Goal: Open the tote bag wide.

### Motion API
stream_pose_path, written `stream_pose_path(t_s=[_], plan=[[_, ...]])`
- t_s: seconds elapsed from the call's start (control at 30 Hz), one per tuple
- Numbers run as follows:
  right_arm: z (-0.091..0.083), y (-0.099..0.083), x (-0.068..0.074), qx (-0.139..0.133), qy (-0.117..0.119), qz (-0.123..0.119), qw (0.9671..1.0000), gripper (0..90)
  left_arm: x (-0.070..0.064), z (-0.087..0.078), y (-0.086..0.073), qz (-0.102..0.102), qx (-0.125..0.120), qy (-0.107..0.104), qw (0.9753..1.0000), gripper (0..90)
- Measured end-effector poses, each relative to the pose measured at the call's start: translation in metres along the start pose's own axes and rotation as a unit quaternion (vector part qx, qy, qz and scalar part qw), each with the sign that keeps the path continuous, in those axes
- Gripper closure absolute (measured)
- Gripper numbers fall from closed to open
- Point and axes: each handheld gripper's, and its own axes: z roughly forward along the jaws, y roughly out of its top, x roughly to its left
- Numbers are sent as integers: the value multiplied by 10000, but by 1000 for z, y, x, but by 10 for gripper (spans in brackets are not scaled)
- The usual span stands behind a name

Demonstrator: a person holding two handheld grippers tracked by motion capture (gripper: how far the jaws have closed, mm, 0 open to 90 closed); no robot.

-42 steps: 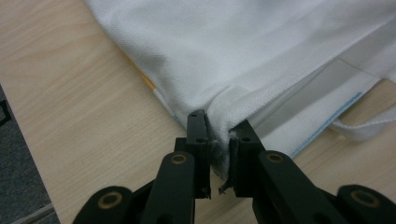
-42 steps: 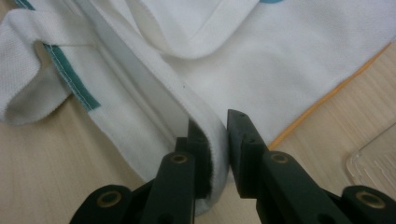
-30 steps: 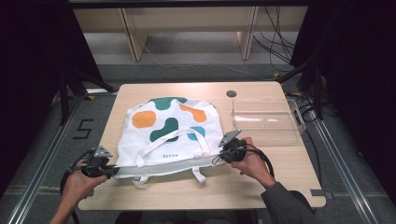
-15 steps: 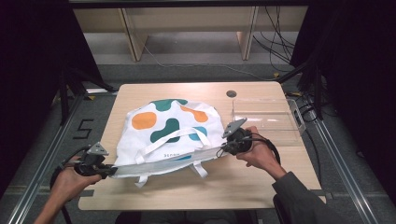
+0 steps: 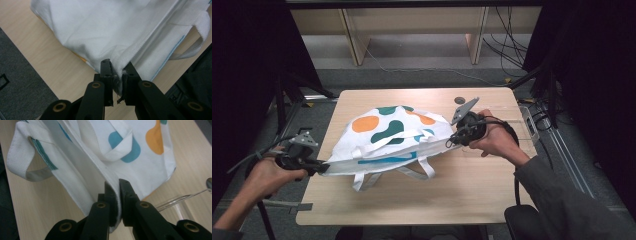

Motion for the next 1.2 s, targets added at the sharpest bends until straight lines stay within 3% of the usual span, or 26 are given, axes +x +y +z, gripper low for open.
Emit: stream_pose_path(t_s=[0.03,0.07,0.17,0.23,0.27,0.33,0.37,0.4,0.47,0.63,0.67,0.73,0.8,0.87,0.9,0.97,1.03,1.13,1.17,1.2], plan=[[-6,4,-1,-3,-22,50,10000,862,-1,-7,5,-99,-118,33,9999,812],[-21,14,-5,-52,-37,110,9999,863,2,-21,13,63,-13,30,10000,812],[-33,22,-10,-72,-6,188,9998,863,4,-35,22,69,-17,31,10000,813],[-41,29,-16,-86,15,60,9999,863,6,-44,29,-63,9,-67,10000,814],[-48,35,-19,-54,118,196,9997,863,9,-52,35,6,68,-109,9999,816],[-50,37,-22,-57,169,113,9998,864,11,-55,38,-38,21,-133,9999,818],[-54,40,-21,-20,172,220,9996,863,13,-58,40,30,83,-156,9998,818],[-55,42,-25,-47,214,77,9997,864,14,-61,43,-27,71,-177,9998,818],[-61,46,-25,9,215,208,9996,864,16,-67,48,-1,103,-217,9997,820],[-74,55,-27,37,193,202,9996,864,18,-84,60,48,110,-90,9999,835],[-79,59,-31,-39,160,29,9999,866,18,-89,64,36,120,-82,9999,842],[-82,60,-30,-36,122,139,9998,866,19,-97,69,47,85,-69,9999,850],[-88,65,-33,-67,125,-50,9999,867,21,-105,73,31,47,-46,10000,854],[-94,69,-34,-91,102,-48,9999,868,24,-112,78,-9,0,-13,10000,857],[-97,71,-33,-59,97,69,9999,868,25,-115,80,-5,17,-17,10000,858],[-102,77,-35,-58,108,-73,9999,869,26,-121,87,54,73,52,9999,862],[-104,78,-33,-19,92,26,10000,869,26,-123,90,82,107,100,9999,863],[-109,82,-35,-34,48,-156,9999,870,26,-127,94,86,182,75,9998,866],[-111,83,-33,-15,82,-178,9998,871,27,-128,95,194,160,94,9996,867],[-111,83,-33,-15,82,-178,9998,871,24,-130,95,74,256,62,9996,867]])
